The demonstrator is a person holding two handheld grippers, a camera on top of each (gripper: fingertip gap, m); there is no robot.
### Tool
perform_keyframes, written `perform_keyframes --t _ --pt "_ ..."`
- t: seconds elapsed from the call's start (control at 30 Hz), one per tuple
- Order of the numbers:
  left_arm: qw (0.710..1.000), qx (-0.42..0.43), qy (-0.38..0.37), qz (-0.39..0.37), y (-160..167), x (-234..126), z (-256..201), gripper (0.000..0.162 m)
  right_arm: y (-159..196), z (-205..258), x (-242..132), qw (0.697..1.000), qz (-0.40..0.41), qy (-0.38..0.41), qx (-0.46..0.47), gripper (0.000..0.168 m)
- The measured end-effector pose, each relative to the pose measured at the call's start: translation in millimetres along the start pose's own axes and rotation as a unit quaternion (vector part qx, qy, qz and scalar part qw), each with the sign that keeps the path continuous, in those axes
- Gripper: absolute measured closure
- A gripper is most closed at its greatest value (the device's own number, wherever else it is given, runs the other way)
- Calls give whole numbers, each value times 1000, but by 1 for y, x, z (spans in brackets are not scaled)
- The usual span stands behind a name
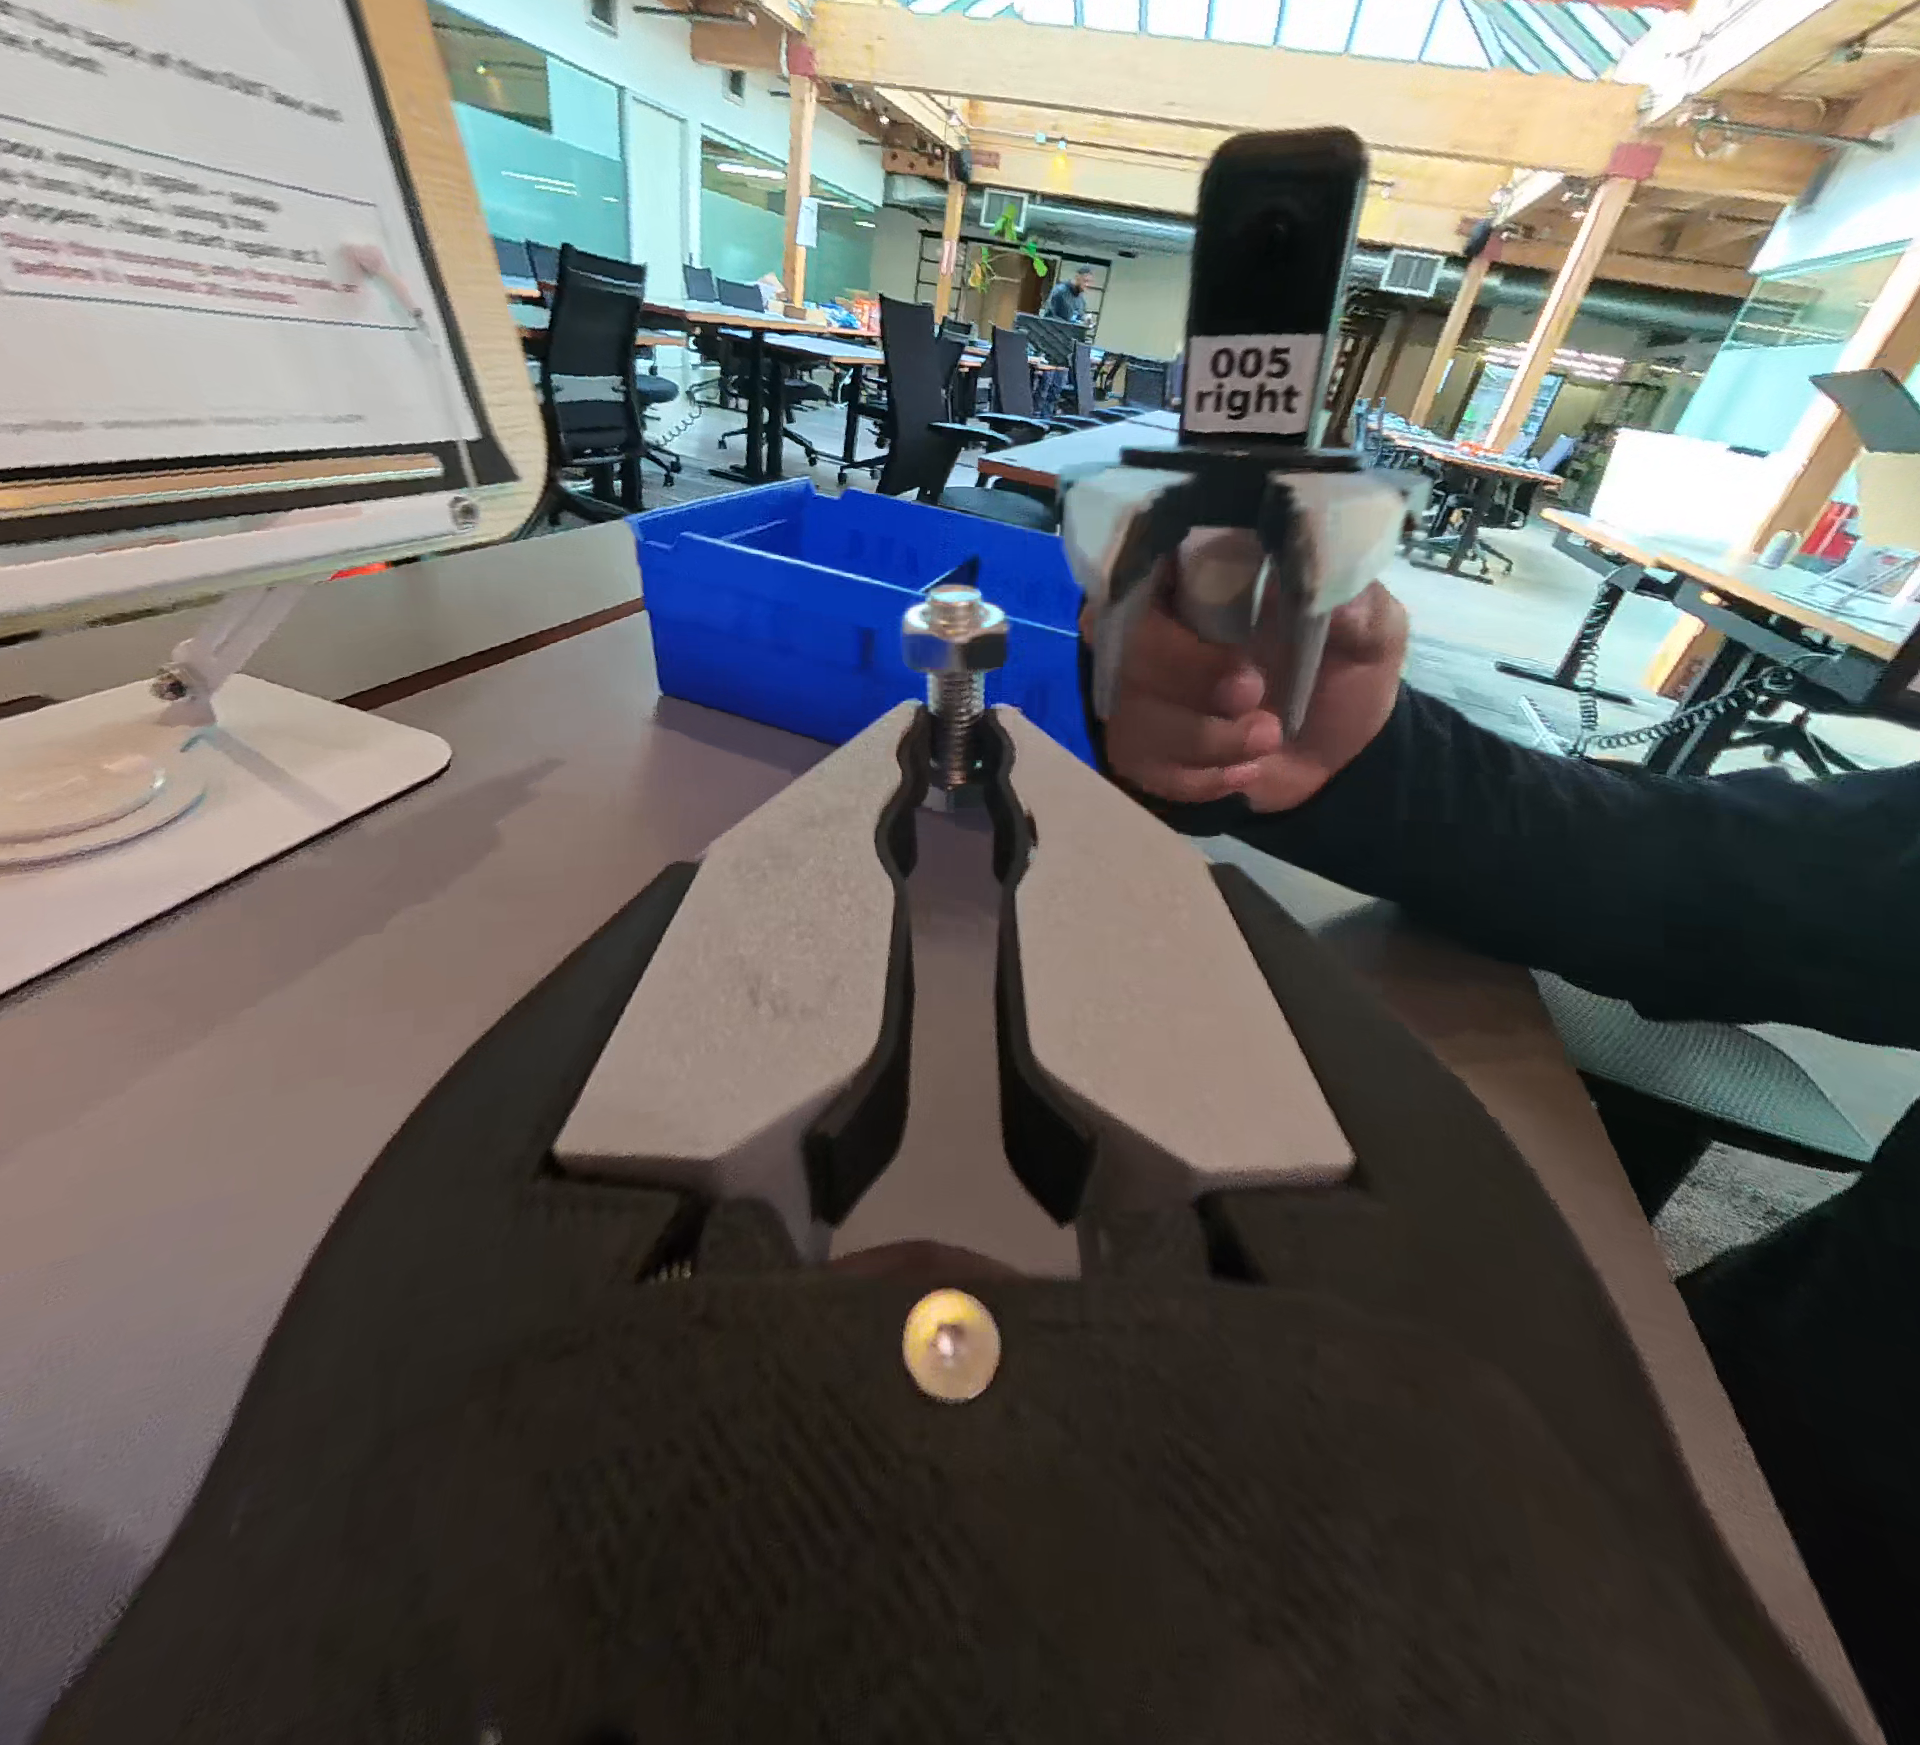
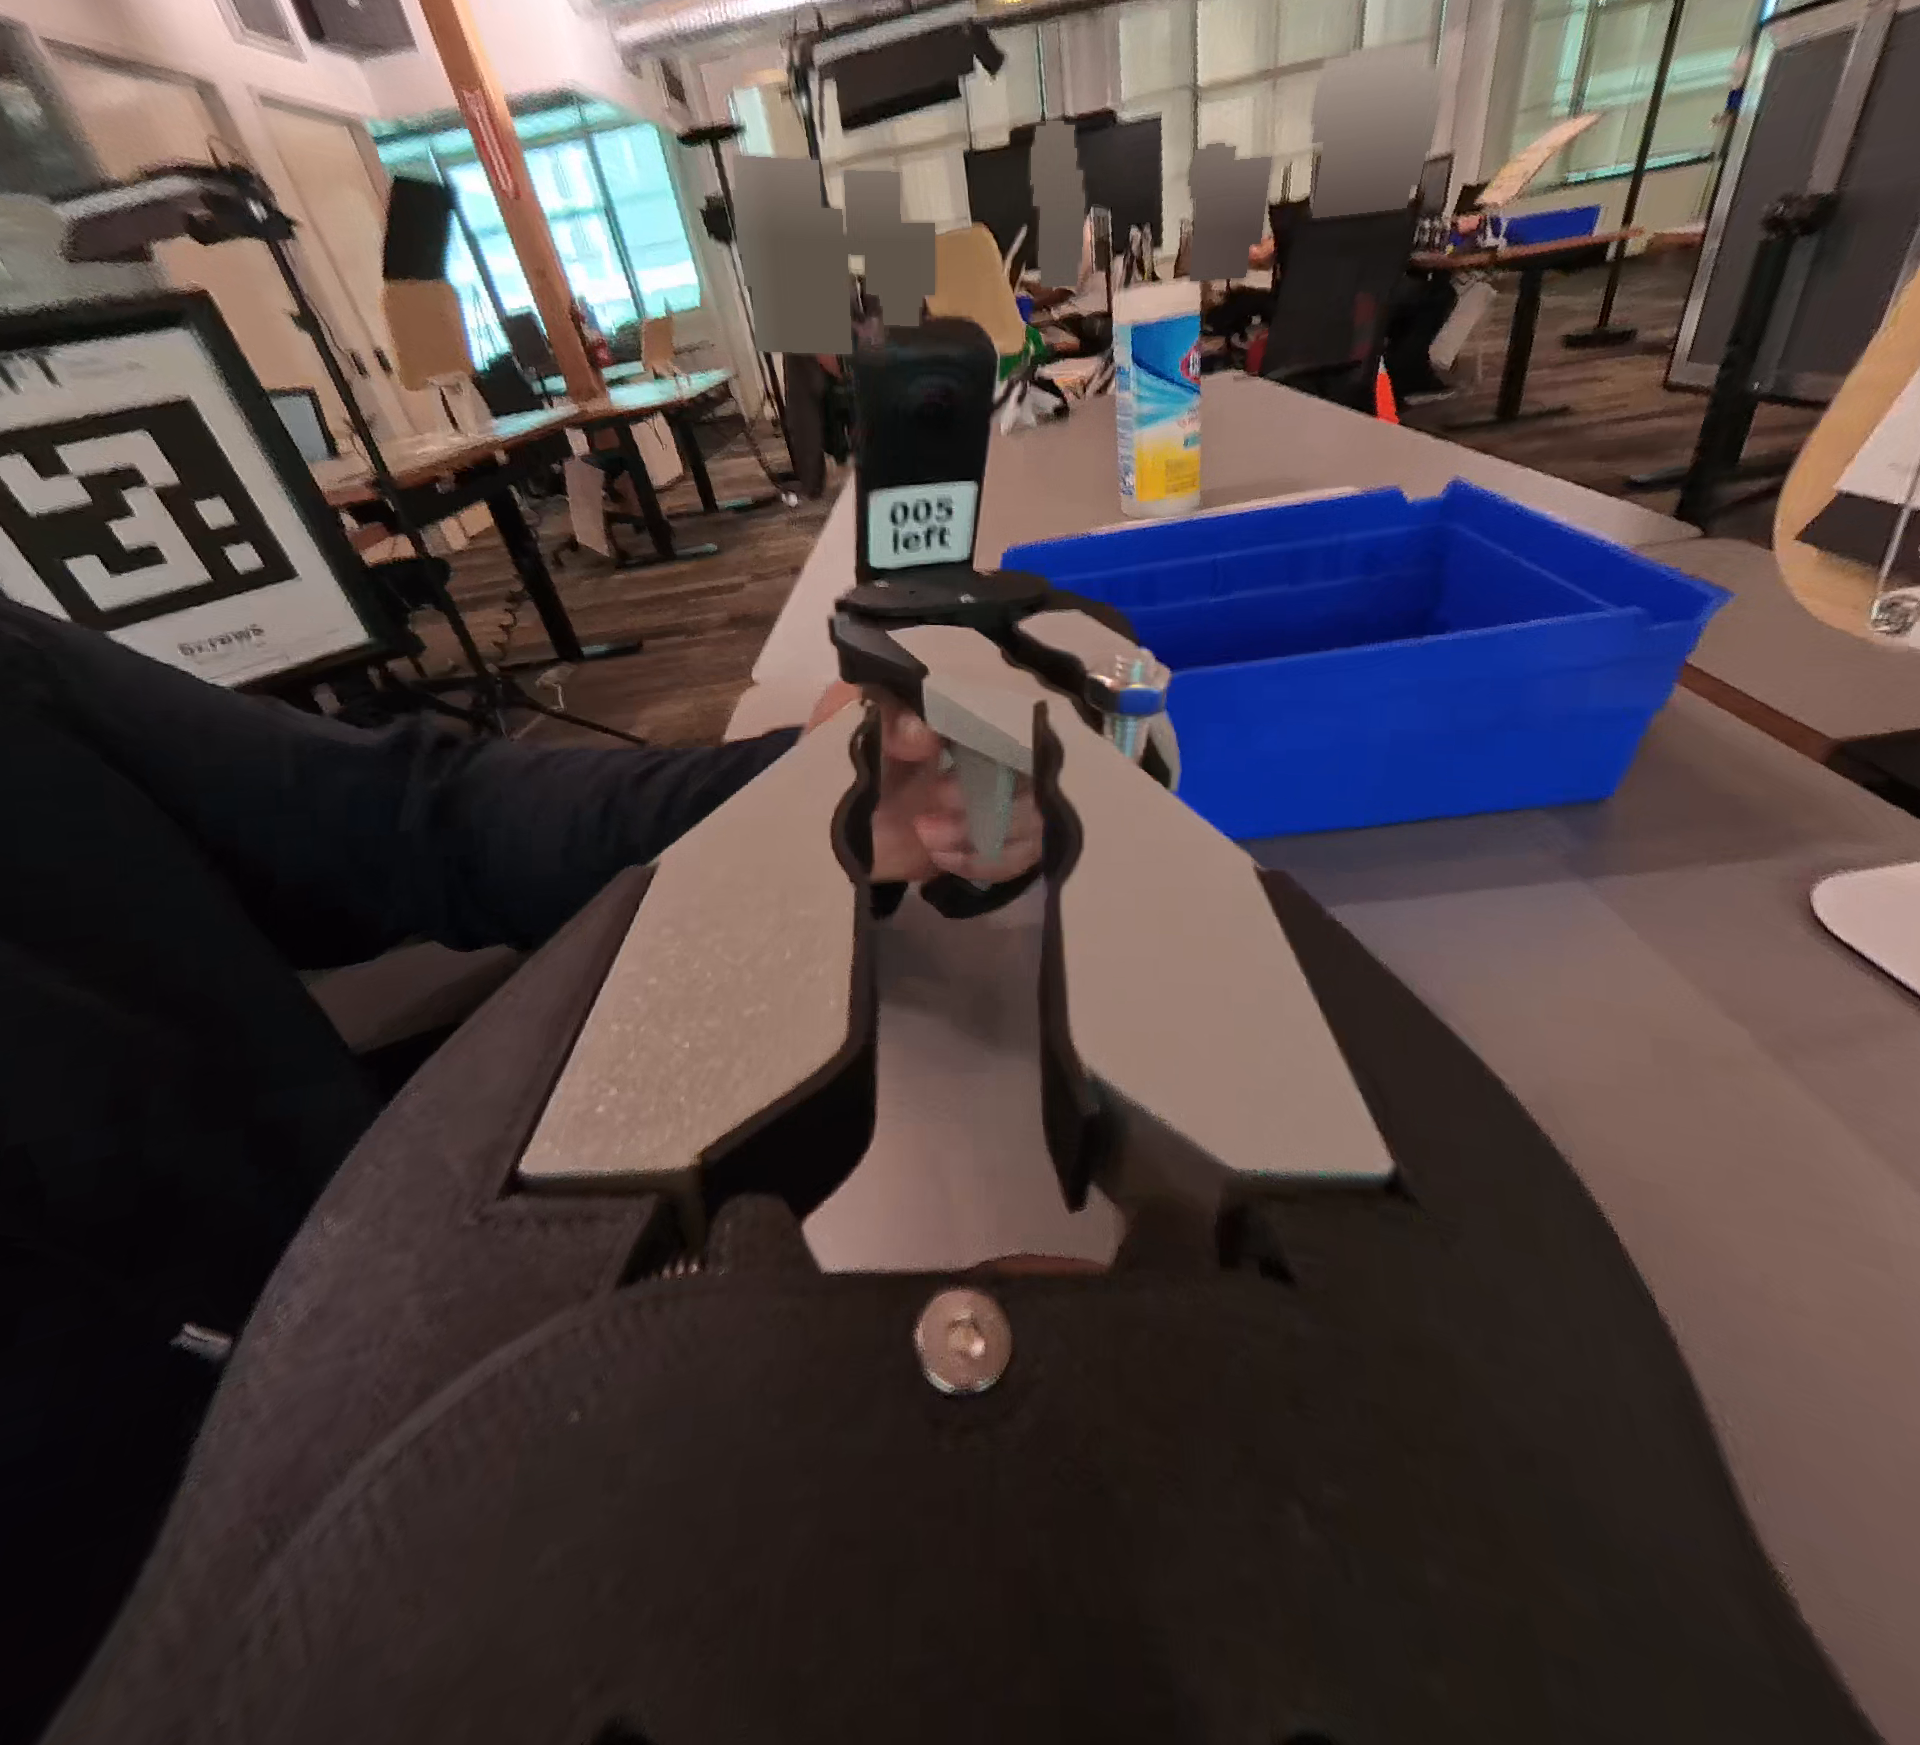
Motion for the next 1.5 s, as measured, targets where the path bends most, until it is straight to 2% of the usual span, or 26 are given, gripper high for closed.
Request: perform_keyframes --t 0.13,0.3,0.37,0.4,0.43,0.47,0.5,0.6,0.73,0.97,1.1,1.5 --pt "1000 9 -5 21 8 3 1 156 -6 -10 -5 999 -21 19 22 126" --pt "999 25 31 26 8 14 -19 156 6 -20 5 998 5 48 30 123" --pt "999 24 19 27 8 13 -15 156 10 -16 7 999 18 38 27 127" --pt "999 19 15 23 7 11 -12 156 10 -15 7 999 22 38 25 123" --pt "1000 10 7 16 6 8 -7 156 9 -15 5 999 22 40 19 128" --pt "1000 1 -5 13 6 5 -2 156 7 -12 2 999 17 30 11 146" --pt "1000 -7 -9 14 6 3 3 156 2 -9 -1 1000 4 20 12 147" --pt "1000 -7 -12 20 8 1 6 156 -6 -16 -6 999 -23 31 32 134" --pt "1000 4 8 30 11 9 -6 156 5 -25 1 998 1 53 41 127" --pt "999 9 26 38 15 14 -13 156 14 -28 9 996 21 74 34 123" --pt "999 2 31 36 15 15 -14 156 13 -25 9 997 19 49 51 123" --pt "999 4 32 43 18 16 -14 156 14 -24 9 997 21 49 47 123"
Point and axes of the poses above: each gripper's, where its closed fingertips meet, x out along the fingers, y out of its underside, z = x × y across the jaws, the point moved 3 cm from there along -x, back along the fingers, and after that the axes turned 11 degrees about x, right-handed, at the moved point
